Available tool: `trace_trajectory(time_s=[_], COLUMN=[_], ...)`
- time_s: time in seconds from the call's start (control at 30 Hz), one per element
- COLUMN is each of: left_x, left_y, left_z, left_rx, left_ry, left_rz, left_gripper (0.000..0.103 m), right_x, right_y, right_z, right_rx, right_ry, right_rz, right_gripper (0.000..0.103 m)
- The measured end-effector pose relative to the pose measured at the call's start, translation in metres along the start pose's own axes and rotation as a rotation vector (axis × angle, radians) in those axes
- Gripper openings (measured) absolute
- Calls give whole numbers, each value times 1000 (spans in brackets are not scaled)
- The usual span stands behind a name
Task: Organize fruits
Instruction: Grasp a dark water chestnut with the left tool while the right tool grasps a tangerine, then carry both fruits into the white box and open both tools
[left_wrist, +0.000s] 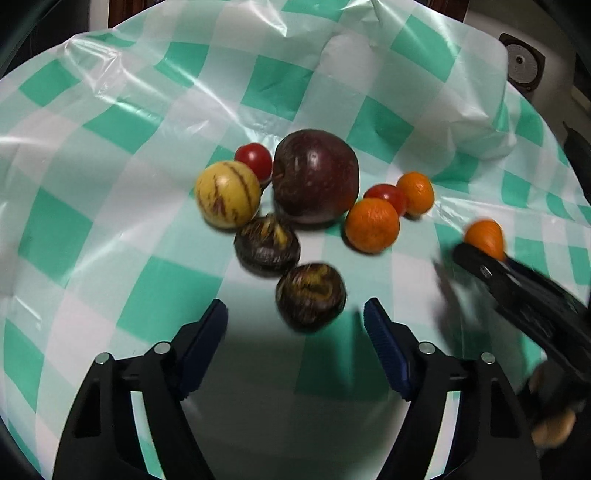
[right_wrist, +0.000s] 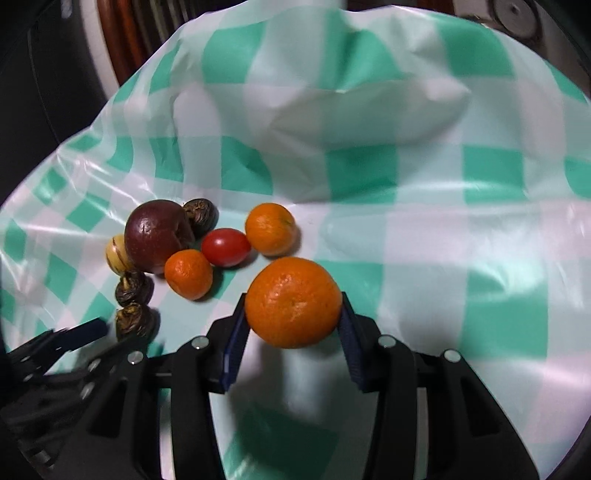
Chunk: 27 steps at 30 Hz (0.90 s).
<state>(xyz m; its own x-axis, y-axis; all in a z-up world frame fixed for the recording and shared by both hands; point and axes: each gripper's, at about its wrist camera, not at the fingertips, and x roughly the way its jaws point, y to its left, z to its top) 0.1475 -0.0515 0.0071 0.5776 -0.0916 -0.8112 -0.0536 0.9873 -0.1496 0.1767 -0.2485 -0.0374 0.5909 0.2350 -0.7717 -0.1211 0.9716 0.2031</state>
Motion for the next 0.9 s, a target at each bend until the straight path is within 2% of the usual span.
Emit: trace_trajectory(time_s=[0.1,0.2,0.23,0.37,0.47,0.77,0.9], left_x=[6,7,5,-10,-34,-117,-155], left_y=[-10,-16,-18,-24,-16,33,67], left_z=[4,2,-1,-18,-36,-95,-133], left_rx=[36,66,82,88,76,70,72], left_ry=[-5,-14,-20,-70,-105,-186,-209], left_rz=[47,95,98,116,93,46,34], left_gripper=[62,47,38,38,38,38,38], right_x=[-16,-28,-35,-56,-72,-110,-128], right_y=[-8,-11,-12,-10,0,41,73], right_z=[-15,-26,-32,-51,-67,-117,-147], right_rx=[25,38,40,36,22,7,6], right_ry=[-11,-19,-22,-29,-35,-25,-8], right_rz=[8,15,17,27,36,72,137], right_gripper=[46,46,46,46,46,46,46])
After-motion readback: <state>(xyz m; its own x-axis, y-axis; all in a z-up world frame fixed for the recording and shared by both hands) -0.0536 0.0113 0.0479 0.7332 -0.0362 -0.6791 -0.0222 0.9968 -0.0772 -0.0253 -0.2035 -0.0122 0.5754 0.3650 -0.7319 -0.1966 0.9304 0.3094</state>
